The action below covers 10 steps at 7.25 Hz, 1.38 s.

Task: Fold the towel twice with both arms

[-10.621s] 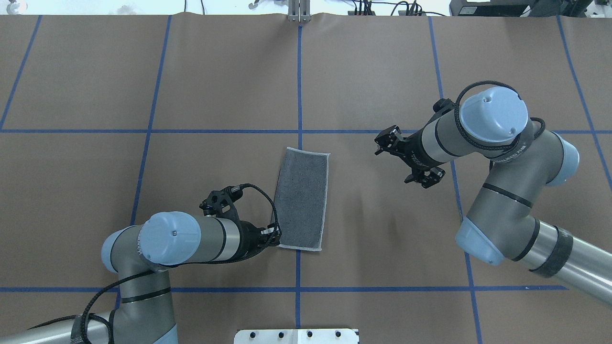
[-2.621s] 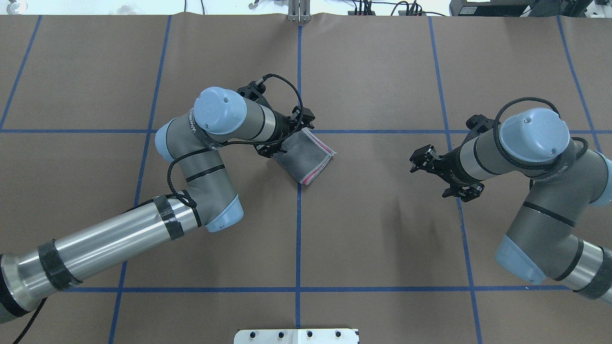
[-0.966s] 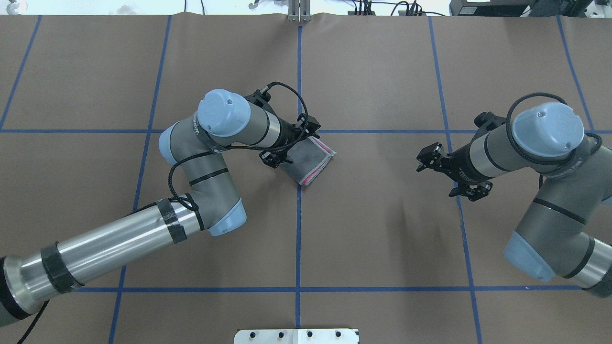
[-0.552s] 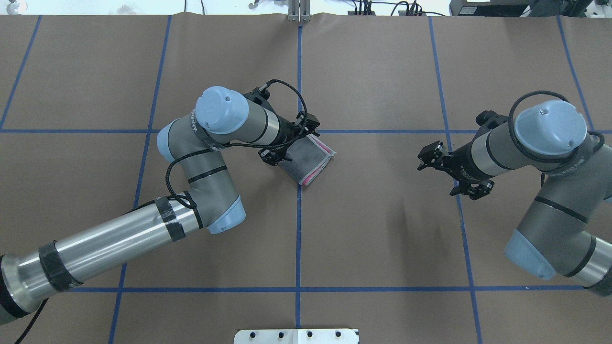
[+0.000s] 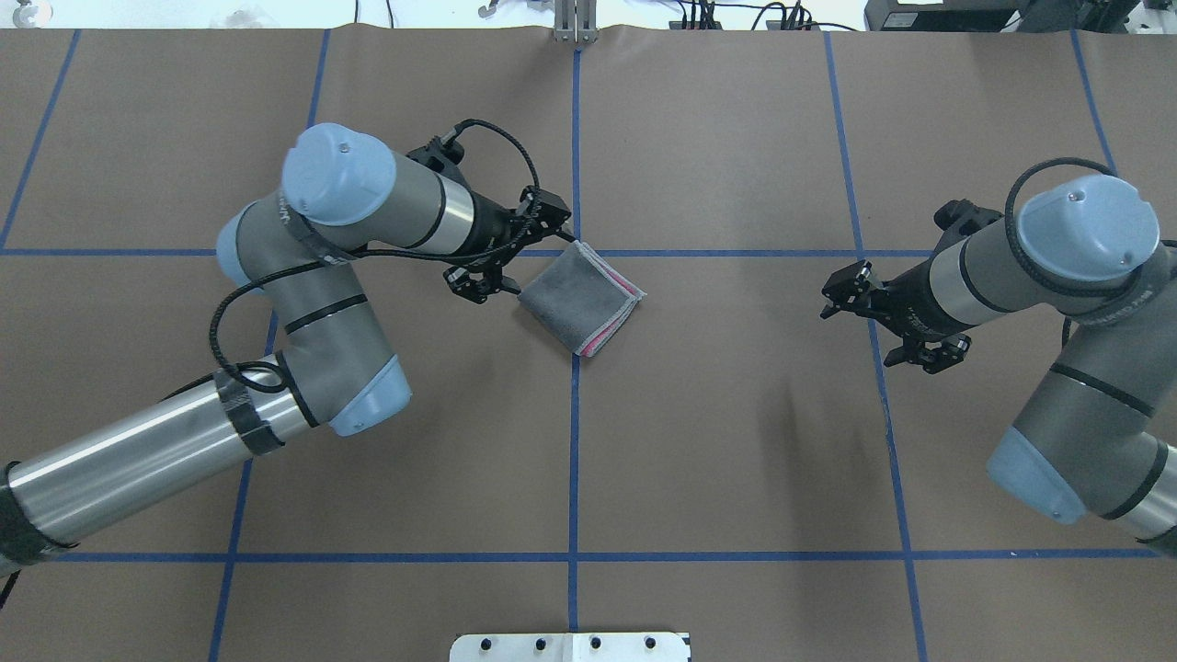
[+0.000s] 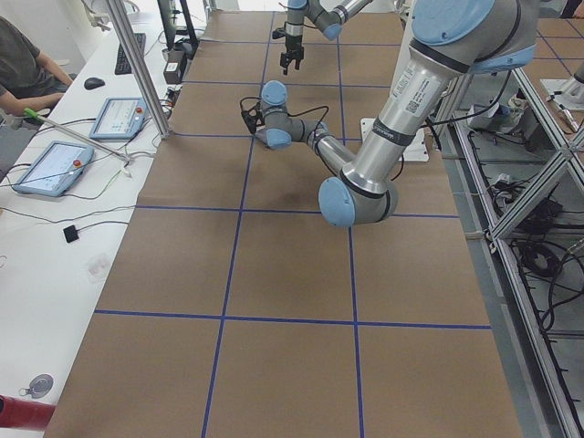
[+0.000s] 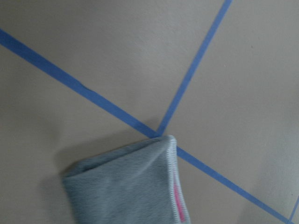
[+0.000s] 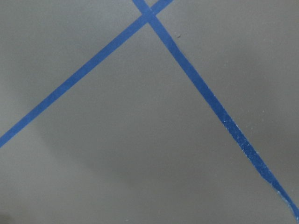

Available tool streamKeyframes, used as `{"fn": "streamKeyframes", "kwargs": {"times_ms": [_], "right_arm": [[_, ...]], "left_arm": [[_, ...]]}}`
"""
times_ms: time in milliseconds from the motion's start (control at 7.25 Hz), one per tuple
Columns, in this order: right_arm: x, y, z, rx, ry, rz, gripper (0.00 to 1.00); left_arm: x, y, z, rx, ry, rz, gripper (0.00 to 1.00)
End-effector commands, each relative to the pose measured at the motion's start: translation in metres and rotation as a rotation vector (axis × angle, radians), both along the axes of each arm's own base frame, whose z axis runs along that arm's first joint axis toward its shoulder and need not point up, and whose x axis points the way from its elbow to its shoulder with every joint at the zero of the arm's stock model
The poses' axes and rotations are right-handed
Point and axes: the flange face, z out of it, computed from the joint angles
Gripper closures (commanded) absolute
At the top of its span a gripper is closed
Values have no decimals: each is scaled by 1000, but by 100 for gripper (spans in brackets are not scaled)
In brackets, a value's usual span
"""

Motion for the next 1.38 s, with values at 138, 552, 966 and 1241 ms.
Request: {"fn": "streamKeyframes", "kwargs": {"times_ms": [138,552,966,1241], "right_arm": [[103,-23,48,123,40,-65,0],[187,-30,116,305,155,-191,0],[264,-36,153,456,243,-484,0],[280,-40,156,431,250,-527,0]], "left_arm": [[-172,33,149,240,-227,40,0],[-318,45,295,553,-602,227,0],[-393,37,310,576,-775,524,0],[-419,34,296,468,-607,569,0]]}}
